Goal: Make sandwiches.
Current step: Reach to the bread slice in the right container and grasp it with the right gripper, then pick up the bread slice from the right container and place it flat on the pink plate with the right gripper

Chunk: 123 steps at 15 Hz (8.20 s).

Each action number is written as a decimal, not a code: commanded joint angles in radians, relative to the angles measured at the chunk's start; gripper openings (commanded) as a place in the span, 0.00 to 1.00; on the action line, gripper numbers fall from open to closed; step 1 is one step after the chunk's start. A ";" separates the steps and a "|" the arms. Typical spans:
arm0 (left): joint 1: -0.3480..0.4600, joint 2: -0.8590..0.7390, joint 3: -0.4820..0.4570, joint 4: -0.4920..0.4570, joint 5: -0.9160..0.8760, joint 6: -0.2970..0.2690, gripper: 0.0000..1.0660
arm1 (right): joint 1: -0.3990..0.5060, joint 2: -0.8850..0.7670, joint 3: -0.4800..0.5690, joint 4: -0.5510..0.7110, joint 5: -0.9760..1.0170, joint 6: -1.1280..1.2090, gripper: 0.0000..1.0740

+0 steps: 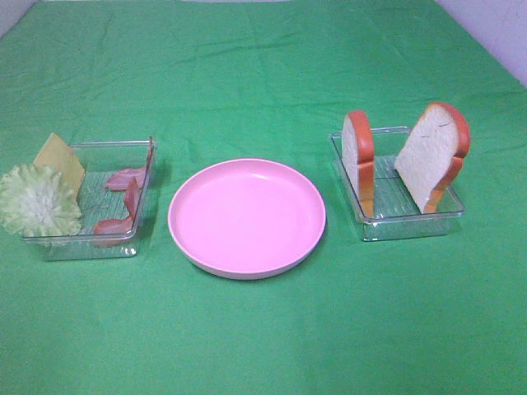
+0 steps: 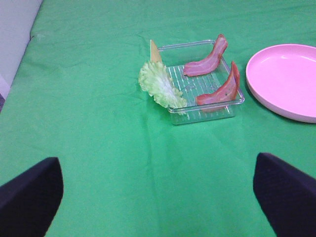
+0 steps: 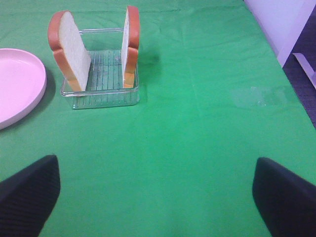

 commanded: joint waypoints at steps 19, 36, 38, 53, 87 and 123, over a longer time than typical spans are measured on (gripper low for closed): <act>-0.003 -0.020 0.001 -0.009 0.003 -0.001 0.96 | -0.003 -0.023 0.000 0.004 -0.001 -0.011 0.92; -0.003 -0.020 0.001 -0.009 0.003 -0.001 0.96 | -0.004 0.421 -0.165 0.016 -0.283 -0.005 0.92; -0.003 -0.020 0.001 -0.009 0.003 -0.001 0.96 | -0.004 0.661 -0.293 0.016 -0.332 -0.013 0.92; -0.003 -0.020 0.001 -0.009 0.003 -0.001 0.96 | 0.096 1.689 -1.069 0.171 0.048 -0.156 0.88; -0.003 -0.017 0.001 -0.009 0.003 -0.001 0.96 | 0.368 2.071 -1.495 0.093 0.230 0.023 0.00; -0.003 -0.016 0.001 -0.009 0.003 -0.001 0.96 | 0.318 2.252 -0.937 1.136 -0.145 -0.471 0.42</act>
